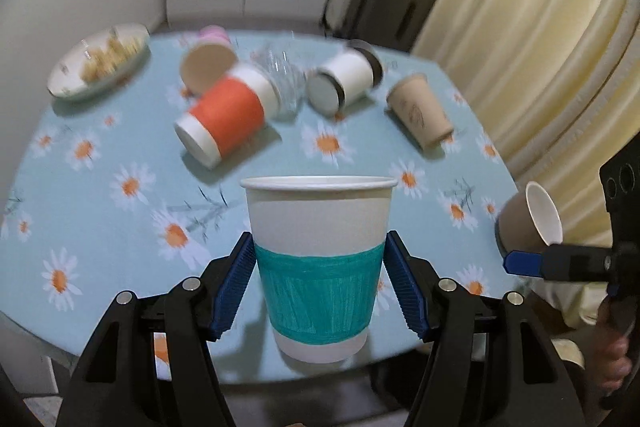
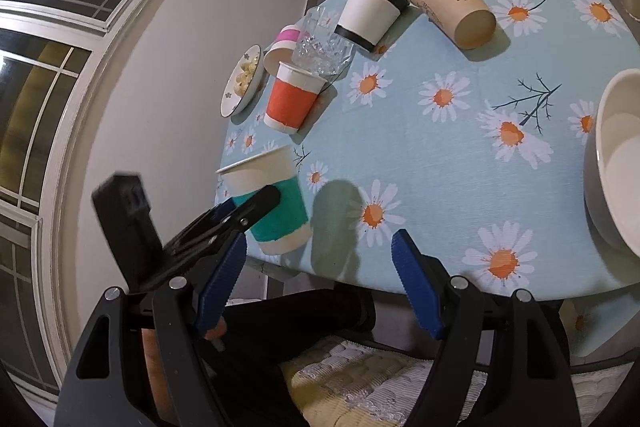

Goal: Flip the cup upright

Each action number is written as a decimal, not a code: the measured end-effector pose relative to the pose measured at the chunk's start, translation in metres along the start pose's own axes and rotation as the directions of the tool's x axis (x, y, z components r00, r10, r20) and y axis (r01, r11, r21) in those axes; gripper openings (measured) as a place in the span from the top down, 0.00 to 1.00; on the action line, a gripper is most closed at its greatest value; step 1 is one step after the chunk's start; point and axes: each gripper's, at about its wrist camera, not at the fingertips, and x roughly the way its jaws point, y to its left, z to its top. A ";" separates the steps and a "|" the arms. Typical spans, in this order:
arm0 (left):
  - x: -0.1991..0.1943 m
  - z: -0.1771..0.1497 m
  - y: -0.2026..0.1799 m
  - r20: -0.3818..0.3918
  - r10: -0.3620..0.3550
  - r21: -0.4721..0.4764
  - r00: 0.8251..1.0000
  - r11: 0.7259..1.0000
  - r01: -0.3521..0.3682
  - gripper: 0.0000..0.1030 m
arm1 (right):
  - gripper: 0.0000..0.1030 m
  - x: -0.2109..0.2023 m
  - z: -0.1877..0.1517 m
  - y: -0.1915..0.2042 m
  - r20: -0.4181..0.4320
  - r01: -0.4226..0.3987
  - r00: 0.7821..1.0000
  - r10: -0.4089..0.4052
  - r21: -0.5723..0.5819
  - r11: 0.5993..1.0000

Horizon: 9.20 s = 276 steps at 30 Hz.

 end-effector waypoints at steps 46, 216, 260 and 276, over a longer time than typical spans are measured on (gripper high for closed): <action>0.034 -0.115 -0.028 0.662 0.194 -0.001 0.724 0.966 -0.259 0.37 | 0.28 0.032 -0.005 0.005 -0.057 0.059 0.997 -0.060 -0.023 0.998; -0.144 -0.152 0.031 0.303 -0.088 0.224 0.949 0.974 0.019 0.06 | 0.11 -0.006 -0.190 0.079 0.600 0.649 0.720 -0.348 -0.404 0.645; -0.144 -0.152 0.033 0.301 -0.074 0.229 0.951 0.974 0.004 0.06 | 0.11 -0.008 -0.187 0.076 0.597 0.644 0.722 -0.349 -0.396 0.655; -0.143 -0.151 0.032 0.296 -0.074 0.230 0.952 0.973 0.004 0.06 | 0.11 -0.007 -0.187 0.076 0.597 0.645 0.722 -0.350 -0.397 0.653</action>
